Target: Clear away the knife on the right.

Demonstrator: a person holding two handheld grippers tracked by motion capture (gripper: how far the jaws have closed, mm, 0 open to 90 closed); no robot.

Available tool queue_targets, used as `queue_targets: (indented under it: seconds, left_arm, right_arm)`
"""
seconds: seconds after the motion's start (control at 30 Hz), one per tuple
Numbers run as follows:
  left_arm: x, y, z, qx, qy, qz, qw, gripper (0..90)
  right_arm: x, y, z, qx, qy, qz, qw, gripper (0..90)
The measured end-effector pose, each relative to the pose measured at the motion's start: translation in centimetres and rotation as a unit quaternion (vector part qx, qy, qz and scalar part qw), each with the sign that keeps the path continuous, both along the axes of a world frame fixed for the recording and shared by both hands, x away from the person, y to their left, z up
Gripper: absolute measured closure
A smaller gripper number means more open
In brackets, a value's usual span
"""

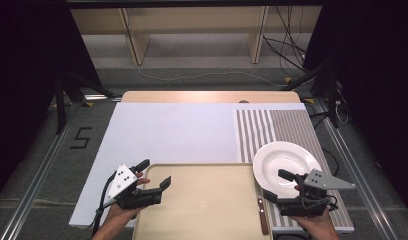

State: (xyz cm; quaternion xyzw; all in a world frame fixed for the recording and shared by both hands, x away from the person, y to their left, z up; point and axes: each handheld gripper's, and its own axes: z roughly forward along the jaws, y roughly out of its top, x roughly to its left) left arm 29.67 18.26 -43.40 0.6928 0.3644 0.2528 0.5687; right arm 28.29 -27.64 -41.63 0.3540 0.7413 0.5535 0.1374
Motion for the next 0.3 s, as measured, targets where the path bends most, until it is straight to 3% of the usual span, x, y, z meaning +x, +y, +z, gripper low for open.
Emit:
queue_targets:
  seconds: [0.3]
  left_arm:
    - [-0.02, 0.03, 0.04, -0.002, -0.002, 0.003, 1.0, 11.0]
  right_arm:
    - [0.11, 0.01, 0.04, 0.002, -0.001, -0.001, 1.0, 12.3]
